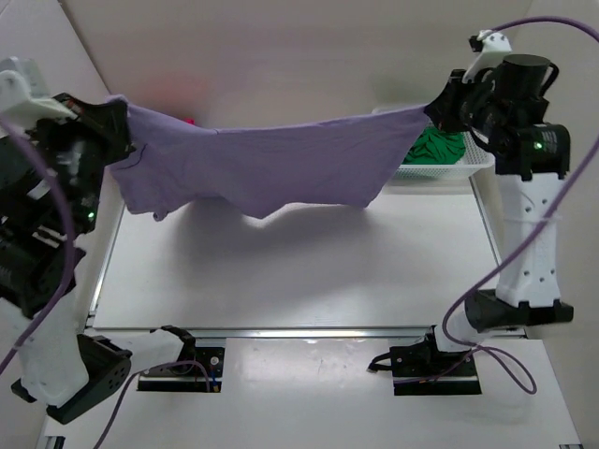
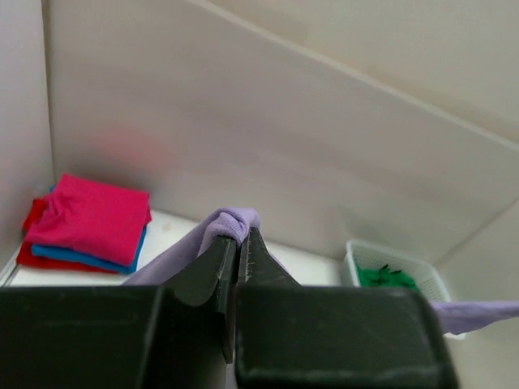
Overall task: Fold and stack the t-shirts
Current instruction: Flatten out the tshirt
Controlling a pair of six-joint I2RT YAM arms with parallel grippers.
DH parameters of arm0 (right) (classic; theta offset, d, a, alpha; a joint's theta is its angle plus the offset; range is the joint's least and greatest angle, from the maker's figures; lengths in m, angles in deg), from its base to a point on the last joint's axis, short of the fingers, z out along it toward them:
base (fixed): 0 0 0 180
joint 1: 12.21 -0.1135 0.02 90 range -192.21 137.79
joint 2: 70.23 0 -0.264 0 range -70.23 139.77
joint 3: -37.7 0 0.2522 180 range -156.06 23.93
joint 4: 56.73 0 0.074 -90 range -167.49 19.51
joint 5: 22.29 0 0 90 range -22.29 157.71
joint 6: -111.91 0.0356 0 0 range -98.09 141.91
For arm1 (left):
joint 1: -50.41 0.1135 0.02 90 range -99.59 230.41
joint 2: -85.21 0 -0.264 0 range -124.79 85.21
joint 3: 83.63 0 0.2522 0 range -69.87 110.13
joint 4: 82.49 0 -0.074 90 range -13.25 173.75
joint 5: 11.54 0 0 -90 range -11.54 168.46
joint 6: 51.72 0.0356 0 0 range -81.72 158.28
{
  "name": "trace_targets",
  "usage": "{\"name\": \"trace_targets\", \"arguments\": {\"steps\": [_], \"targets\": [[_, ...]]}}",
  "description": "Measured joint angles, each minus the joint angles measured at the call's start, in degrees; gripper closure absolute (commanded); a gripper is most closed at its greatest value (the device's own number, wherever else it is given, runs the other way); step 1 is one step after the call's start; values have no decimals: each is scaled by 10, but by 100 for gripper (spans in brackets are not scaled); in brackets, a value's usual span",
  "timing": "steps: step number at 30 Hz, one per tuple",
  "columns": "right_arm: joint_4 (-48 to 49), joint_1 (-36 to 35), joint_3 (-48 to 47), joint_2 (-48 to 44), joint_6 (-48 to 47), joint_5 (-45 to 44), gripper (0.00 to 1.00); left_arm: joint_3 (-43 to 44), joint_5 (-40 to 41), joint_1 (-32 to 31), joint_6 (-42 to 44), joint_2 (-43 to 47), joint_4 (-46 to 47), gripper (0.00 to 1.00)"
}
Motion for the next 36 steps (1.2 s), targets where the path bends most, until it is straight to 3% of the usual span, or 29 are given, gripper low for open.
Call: {"name": "trace_targets", "arguments": {"steps": [6, 12, 20, 27, 31, 36], "targets": [[19, 0, -4, -71, 1, 23, 100, 54, 69, -63, 32, 43, 14, 100], [38, -11, -40, -34, 0, 36, 100, 57, 103, -67, 53, 61, 44, 100], [64, -21, -53, 88, -6, 32, 100, 70, 106, -35, 98, -73, 77, 100], [116, -21, -141, 186, -3, 47, 100, 86, -67, 183, 63, -234, 99, 100], [161, -20, -143, 191, 9, 67, 100, 91, -163, 274, 32, -303, 113, 100], [192, -7, -137, 187, 11, 99, 100, 90, -239, 339, 9, -341, 121, 100]]}}
